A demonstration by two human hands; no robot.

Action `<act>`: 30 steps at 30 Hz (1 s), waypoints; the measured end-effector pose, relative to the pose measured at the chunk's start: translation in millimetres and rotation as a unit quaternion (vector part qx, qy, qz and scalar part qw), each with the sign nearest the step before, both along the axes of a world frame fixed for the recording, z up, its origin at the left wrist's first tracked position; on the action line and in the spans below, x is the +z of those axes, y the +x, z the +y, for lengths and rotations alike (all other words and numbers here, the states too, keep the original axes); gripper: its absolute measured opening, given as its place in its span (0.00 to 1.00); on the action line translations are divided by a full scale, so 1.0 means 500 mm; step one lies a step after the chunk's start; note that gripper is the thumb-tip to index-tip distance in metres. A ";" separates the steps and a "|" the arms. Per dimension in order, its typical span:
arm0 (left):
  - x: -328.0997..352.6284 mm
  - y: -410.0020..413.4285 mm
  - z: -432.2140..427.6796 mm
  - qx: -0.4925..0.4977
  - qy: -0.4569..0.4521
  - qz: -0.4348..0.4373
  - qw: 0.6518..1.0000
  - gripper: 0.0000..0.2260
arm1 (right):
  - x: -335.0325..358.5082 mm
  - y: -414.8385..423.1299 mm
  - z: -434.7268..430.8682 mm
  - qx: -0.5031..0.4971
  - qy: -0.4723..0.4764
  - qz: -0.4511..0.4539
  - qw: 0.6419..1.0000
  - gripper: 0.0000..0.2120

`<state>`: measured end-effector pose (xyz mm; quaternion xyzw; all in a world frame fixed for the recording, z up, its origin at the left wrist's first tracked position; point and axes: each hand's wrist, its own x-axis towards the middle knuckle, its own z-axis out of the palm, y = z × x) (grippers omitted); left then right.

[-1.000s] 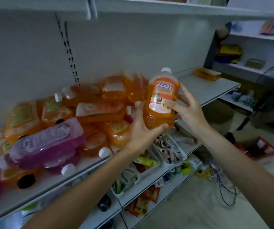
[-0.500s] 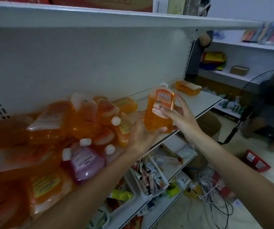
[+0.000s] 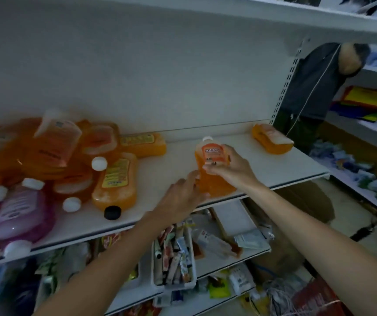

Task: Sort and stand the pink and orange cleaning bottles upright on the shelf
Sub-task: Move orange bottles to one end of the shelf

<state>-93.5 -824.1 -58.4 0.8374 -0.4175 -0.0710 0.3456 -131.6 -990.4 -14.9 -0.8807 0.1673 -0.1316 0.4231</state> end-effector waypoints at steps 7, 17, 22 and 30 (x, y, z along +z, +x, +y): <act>-0.020 0.046 -0.002 0.034 0.149 -0.132 0.979 0.32 | -0.020 0.040 -0.107 -0.027 -0.043 0.011 0.999 0.22; -0.030 0.055 0.000 0.070 0.078 -0.142 0.984 0.23 | -0.036 0.104 -0.243 -0.120 -0.080 0.023 0.989 0.25; -0.031 0.051 -0.001 0.069 0.086 -0.151 0.982 0.23 | -0.031 0.130 -0.275 -0.107 -0.041 0.023 0.993 0.28; -0.032 0.054 0.000 0.071 0.095 -0.140 0.983 0.22 | -0.030 0.170 -0.318 -0.118 -0.043 0.027 0.992 0.28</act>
